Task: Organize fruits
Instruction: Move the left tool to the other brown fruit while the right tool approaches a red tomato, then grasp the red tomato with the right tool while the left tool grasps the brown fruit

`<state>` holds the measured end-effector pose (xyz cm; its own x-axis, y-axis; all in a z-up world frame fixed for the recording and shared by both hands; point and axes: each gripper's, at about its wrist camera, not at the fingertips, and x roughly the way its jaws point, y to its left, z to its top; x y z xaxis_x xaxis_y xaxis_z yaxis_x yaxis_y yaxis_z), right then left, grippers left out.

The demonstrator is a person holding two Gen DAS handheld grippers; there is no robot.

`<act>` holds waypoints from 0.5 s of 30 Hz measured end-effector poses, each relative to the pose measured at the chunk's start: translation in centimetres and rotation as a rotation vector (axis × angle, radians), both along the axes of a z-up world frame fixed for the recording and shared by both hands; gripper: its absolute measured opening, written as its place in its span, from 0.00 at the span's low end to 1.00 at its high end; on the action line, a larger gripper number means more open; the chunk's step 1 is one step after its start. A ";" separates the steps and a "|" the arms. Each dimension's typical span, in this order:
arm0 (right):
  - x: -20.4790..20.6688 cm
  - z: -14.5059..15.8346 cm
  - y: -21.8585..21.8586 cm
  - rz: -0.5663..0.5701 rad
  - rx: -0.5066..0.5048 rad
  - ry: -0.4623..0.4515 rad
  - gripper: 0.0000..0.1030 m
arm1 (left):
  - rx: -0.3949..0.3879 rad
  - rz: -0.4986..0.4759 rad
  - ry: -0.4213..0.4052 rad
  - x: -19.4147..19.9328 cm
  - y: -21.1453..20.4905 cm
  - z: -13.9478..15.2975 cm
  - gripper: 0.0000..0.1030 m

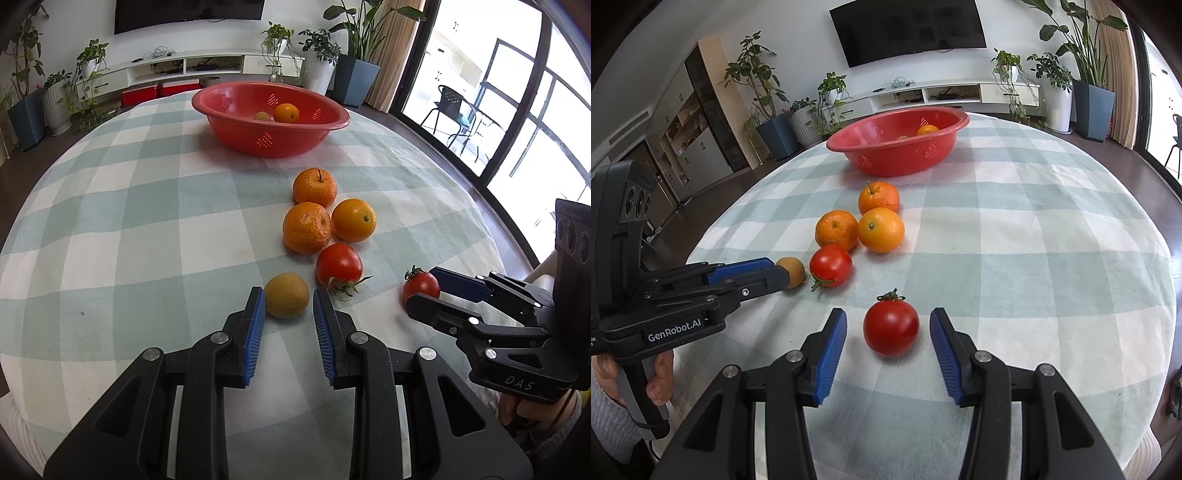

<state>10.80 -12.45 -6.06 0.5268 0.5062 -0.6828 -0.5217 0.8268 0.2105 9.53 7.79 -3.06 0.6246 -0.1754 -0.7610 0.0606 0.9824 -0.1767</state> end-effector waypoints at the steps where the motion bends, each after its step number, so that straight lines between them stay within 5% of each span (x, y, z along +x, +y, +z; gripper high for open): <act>1: 0.0 0.0 0.0 -0.001 0.000 0.000 0.49 | 0.001 0.002 0.000 0.1 0.1 0.0 0.25; 15: 0.2 -0.2 0.1 -0.007 0.003 0.016 0.49 | -0.006 0.007 0.009 0.5 0.4 -0.6 0.26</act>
<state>11.03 -12.31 -6.27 0.5194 0.5048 -0.6895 -0.5129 0.8295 0.2210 10.06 8.21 -3.64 0.6186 -0.1756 -0.7658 0.0517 0.9817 -0.1833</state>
